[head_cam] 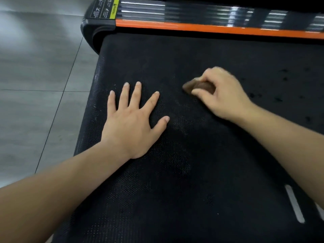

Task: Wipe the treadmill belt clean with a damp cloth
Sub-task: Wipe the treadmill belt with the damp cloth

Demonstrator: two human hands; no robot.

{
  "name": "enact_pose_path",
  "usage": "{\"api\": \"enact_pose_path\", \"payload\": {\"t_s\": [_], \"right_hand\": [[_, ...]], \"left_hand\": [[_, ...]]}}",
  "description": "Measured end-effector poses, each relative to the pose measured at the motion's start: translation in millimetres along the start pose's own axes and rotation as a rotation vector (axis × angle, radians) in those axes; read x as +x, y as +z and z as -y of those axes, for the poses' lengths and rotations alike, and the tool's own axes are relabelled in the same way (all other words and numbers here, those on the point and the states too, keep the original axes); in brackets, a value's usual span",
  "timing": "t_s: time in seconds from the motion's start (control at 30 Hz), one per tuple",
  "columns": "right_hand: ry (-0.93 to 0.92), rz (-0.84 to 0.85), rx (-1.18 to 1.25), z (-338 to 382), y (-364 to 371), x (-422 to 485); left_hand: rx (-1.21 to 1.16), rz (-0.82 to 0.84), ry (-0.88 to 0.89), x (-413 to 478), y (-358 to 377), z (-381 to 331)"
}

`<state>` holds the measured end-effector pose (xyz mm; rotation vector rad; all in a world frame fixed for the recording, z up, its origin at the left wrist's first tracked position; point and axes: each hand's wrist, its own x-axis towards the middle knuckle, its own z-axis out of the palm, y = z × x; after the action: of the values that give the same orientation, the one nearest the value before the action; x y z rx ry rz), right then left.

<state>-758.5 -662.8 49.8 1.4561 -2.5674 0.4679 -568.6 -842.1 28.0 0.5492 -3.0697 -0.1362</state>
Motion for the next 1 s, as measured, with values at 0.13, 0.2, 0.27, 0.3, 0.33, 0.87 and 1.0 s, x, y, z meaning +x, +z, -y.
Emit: {"api": "enact_pose_path", "payload": {"t_s": [0.13,0.2,0.27,0.3,0.33,0.87,1.0], "right_hand": [[0.502,-0.163,-0.023,-44.2,-9.5,20.0],[0.388,-0.133,0.027,-10.1,-0.7,1.6],[0.197,-0.037,0.16,28.2,3.0,-29.2],[0.123,0.015,0.173,34.3,0.6,-39.7],[0.066,0.033,0.144,31.5,-2.9,-41.5],[0.403,-0.134,0.036,-16.8,-19.7,-43.1],[0.231,-0.094,0.157,47.8,-7.2,-86.8]], "left_hand": [[-0.012,-0.008,-0.005,0.1,1.6,-0.1],[-0.008,-0.016,-0.006,0.2,2.2,-0.5],[-0.001,-0.015,-0.008,0.0,1.8,-0.8],[-0.001,-0.014,-0.007,0.2,1.5,-0.8],[-0.003,-0.012,-0.007,-0.1,1.4,-0.9],[-0.027,0.006,-0.005,-0.4,2.6,0.4],[-0.02,0.007,-0.01,-1.1,2.2,-0.1]]}}
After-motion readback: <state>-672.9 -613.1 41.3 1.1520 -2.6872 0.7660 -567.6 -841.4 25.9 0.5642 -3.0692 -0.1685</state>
